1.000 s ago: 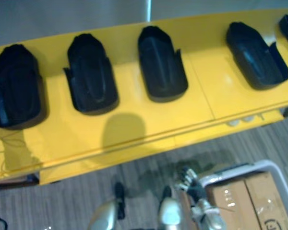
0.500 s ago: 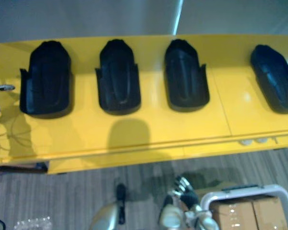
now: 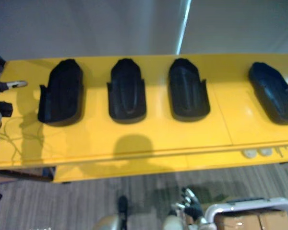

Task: Walk over and take plastic housings, then place them on the shelf

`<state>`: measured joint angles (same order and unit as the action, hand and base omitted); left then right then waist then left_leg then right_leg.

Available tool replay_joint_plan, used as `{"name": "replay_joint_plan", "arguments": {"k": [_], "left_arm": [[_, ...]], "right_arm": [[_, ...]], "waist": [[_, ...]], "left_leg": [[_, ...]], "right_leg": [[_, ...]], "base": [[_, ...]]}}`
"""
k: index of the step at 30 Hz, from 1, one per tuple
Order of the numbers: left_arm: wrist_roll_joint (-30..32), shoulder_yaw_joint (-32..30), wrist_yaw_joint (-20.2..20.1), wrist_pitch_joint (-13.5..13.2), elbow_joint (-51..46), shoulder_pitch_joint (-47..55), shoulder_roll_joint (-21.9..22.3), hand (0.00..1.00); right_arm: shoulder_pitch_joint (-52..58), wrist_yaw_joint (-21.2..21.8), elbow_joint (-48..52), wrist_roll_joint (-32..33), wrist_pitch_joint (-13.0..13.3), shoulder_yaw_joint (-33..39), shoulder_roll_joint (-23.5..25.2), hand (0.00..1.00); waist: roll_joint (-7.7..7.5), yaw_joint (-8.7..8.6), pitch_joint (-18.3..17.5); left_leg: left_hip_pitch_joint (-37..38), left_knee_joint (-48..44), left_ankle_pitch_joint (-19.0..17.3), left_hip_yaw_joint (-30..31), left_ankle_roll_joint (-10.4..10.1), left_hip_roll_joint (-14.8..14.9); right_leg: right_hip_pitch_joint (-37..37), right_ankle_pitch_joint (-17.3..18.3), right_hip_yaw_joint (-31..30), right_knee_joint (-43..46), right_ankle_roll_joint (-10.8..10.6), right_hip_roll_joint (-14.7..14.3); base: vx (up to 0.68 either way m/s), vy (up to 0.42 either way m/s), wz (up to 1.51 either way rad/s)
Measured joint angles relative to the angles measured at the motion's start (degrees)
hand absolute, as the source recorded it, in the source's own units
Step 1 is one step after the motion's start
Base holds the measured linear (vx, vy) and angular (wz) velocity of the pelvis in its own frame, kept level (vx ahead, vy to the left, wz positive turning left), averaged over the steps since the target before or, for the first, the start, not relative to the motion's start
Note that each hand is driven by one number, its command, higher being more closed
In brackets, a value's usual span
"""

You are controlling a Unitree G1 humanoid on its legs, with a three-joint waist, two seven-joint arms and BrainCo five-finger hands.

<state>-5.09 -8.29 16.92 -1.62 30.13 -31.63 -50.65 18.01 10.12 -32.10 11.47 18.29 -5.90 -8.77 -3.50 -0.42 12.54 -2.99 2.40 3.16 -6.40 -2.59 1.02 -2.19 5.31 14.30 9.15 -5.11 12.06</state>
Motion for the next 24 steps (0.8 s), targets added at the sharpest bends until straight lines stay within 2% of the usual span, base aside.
{"name": "replay_joint_plan", "arguments": {"k": [1,3,5,6,8,9,10,13,15,18,19,20,22,24], "left_arm": [[-0.7,-1.9,0.9,-1.0,-1.8,1.7,1.0,0.0],[-1.3,-8.5,5.0,-5.1,-9.3,9.2,6.3,0.0],[-1.2,-12.1,7.7,-6.7,-14.2,14.4,9.7,0.0],[-1.1,-14.1,9.6,-7.6,-17.4,17.9,11.8,0.0],[-0.7,-19.7,13.4,-9.2,-26.6,27.4,19.2,0.0],[-0.5,-20.9,14.3,-9.7,-28.9,29.9,21.1,0.0],[1.2,-23.2,16.6,-10.5,-34.0,36.2,25.5,0.0],[1.6,-26.6,19.9,-11.4,-39.8,45.4,33.6,0.0],[0.7,-27.8,21.5,-13.0,-41.7,51.2,39.6,0.0],[-1.3,-27.7,22.9,-13.3,-41.7,54.5,44.4,0.0],[-1.8,-27.7,23.0,-13.3,-41.7,54.7,45.0,0.0],[-2.3,-27.6,23.1,-13.3,-41.7,55.0,46.1,0.0],[-4.0,-27.5,23.0,-13.7,-41.3,55.4,47.6,0.0],[-3.9,-26.7,22.8,-14.6,-40.2,55.4,49.1,0.0]], "right_arm": [[0.0,-0.5,0.6,-0.3,0.5,-0.2,0.2,0.0],[0.2,-4.2,3.6,-2.6,2.1,-1.1,0.5,0.0],[0.4,-8.3,5.9,-5.4,2.9,-1.1,1.0,0.0],[0.7,-12.6,7.9,-7.5,3.2,-0.9,1.5,0.0],[3.1,-24.7,15.7,-13.1,2.8,2.1,2.8,0.0],[3.8,-27.2,17.7,-13.9,2.5,3.6,3.2,0.0],[5.3,-33.3,21.4,-15.3,1.3,8.0,4.2,0.0],[8.5,-39.9,30.9,-16.4,1.2,14.3,5.5,0.0],[9.4,-43.8,35.3,-17.0,1.3,18.6,5.7,0.0],[9.3,-46.9,36.4,-17.9,1.8,21.3,5.9,0.0],[9.4,-47.1,36.5,-17.8,2.0,21.4,6.0,0.0],[9.4,-47.1,36.4,-17.8,2.1,21.5,6.2,0.0],[9.5,-47.0,36.5,-17.8,2.2,21.5,6.4,0.0],[10.4,-47.0,36.6,-18.0,5.1,21.4,6.4,0.0]], "waist": [[0.01,0.15,-0.4],[0.34,1.08,-1.6],[0.54,1.56,-2.6],[0.64,1.75,-3.1],[1.64,2.88,-4.6],[1.85,2.9,-5.0],[2.26,2.93,-5.5],[3.21,2.88,-6.4],[3.51,2.9,-7.4],[3.23,2.87,-7.6],[3.04,2.84,-7.6],[2.87,2.71,-7.6],[3.22,1.93,-7.8],[3.91,1.22,-7.9]], "left_leg": [[0.0,0.0,0.0,0.0,0.0,0.0],[0.0,-0.3,0.0,-0.2,0.0,0.1],[0.1,-0.1,0.0,-0.1,0.0,0.3],[0.3,0.1,0.0,0.1,0.0,0.3],[2.0,2.2,0.4,-0.3,0.1,0.6],[2.0,2.2,0.4,-0.2,0.1,0.9],[2.9,2.3,0.2,-0.2,0.4,0.8],[3.6,2.5,-0.4,-0.5,0.8,0.8],[3.9,2.5,-0.5,-1.0,0.8,1.0],[3.9,2.6,-0.1,-2.4,0.3,1.2],[3.9,2.6,0.1,-2.7,0.0,1.1],[3.9,2.6,0.4,-3.2,-0.2,1.1],[4.1,2.6,0.9,-3.2,-0.6,1.5],[4.0,2.6,1.4,-3.2,-1.2,2.4]], "right_leg": [[0.0,-0.1,0.0,-0.2,-0.1,0.0],[-1.2,-1.3,0.0,-2.2,0.1,-0.4],[-1.7,-1.7,0.1,-2.9,0.0,-0.6],[-1.9,-1.7,0.1,-3.0,0.1,-0.7],[-2.2,-2.7,1.2,-3.0,0.7,-1.2],[-2.5,-2.8,1.5,-3.0,0.8,-1.2],[-3.2,-3.1,1.6,-2.9,0.9,-1.1],[-3.8,-3.5,1.7,-2.9,1.1,-1.1],[-4.2,-3.5,1.7,-3.3,1.1,-1.2],[-5.0,-2.4,2.8,-5.3,1.6,-1.4],[-5.0,-1.6,3.1,-5.5,1.8,-1.3],[-5.0,-0.3,3.0,-5.9,0.5,-1.1],[-4.8,0.2,3.1,-5.7,-0.5,-1.6],[-4.8,0.3,3.2,-6.0,-0.6,-2.2]], "base": [[0.05,0.006,0.01],[0.04,0.006,0.02],[0.02,-0.002,0.05],[0.0,0.0,0.0],[-0.01,0.011,-0.07],[0.0,0.0,0.0],[0.0,0.0,0.0],[-0.02,0.019,-0.06],[-0.07,0.008,-0.14],[-0.09,-0.036,-0.14],[-0.13,-0.078,-0.24],[-0.11,-0.071,-0.15],[-0.11,-0.059,-0.03],[-0.05,-0.046,0.0]]}}
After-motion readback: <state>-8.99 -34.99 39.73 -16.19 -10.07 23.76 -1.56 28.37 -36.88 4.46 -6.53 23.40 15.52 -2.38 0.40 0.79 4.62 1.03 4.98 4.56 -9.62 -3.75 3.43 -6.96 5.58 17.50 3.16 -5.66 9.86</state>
